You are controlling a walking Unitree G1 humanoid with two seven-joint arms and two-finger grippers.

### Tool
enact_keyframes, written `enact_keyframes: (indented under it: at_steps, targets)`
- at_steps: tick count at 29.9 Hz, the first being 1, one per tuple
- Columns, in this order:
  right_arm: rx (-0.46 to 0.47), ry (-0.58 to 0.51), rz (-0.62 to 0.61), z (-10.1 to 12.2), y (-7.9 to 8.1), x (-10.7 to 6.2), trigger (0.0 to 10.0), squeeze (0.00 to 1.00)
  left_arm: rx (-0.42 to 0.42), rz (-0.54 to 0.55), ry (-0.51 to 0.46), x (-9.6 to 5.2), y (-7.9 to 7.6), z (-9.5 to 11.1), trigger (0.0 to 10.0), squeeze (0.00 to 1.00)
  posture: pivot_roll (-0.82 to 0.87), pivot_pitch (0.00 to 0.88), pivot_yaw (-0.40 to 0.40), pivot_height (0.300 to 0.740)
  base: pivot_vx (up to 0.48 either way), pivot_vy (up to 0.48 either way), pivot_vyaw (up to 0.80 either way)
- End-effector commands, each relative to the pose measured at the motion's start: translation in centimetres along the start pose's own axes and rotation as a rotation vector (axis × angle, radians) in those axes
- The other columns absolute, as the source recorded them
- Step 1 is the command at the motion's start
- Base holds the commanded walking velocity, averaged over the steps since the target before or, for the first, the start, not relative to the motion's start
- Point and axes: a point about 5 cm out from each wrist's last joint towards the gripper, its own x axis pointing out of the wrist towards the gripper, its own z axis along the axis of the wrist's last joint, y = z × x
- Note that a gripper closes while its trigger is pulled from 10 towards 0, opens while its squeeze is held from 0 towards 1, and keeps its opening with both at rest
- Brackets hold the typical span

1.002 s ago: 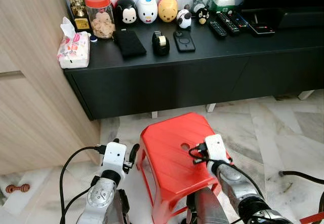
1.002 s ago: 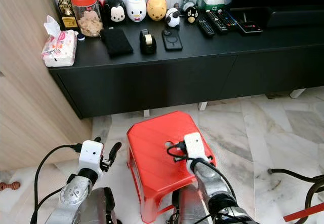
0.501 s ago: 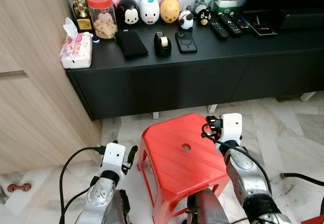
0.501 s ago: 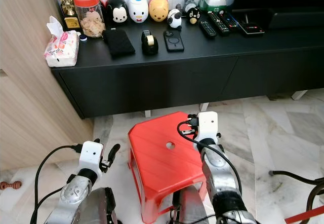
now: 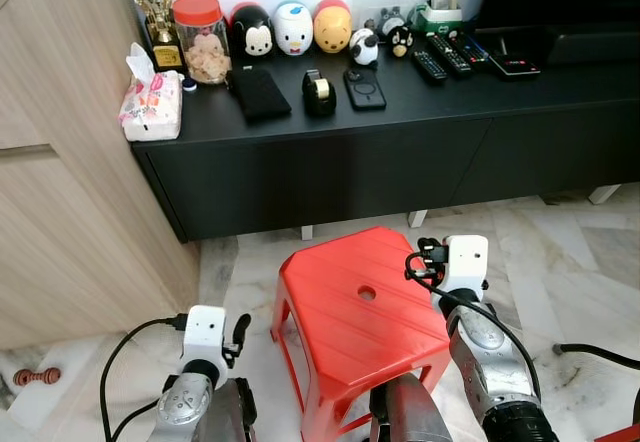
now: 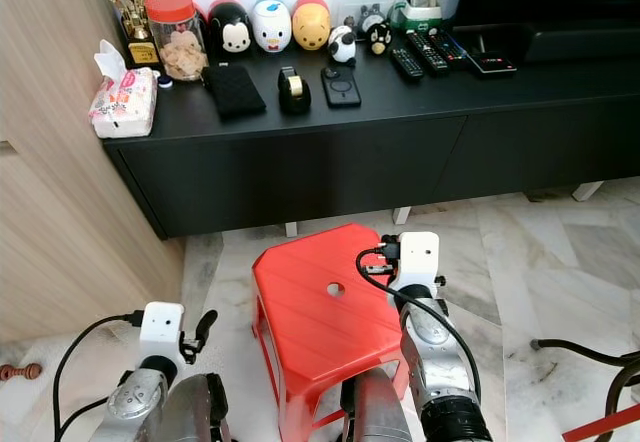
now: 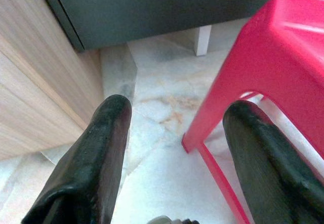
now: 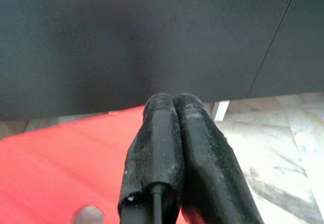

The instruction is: Hang keys on a hook

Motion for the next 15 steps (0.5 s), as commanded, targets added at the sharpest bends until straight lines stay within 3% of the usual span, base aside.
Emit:
enact_keyframes:
  at_steps: [1, 15]
  targets:
    - [0.010, -0.021, -0.021, 0.80, -0.15, 0.18, 10.0, 0.00, -0.019, 0.006, 0.005, -0.05, 0.12, -0.36, 10.0, 0.00, -0.08, 0.076, -0.045, 0.599, -0.244, 0.000, 0.00]
    - [0.018, -0.046, -0.064, 1.62, -0.54, 0.41, 10.0, 0.00, -0.013, -0.003, -0.024, 0.14, -0.12, 0.01, 10.0, 0.00, -0.08, 0.066, -0.047, 0.599, -0.321, 0.000, 0.00]
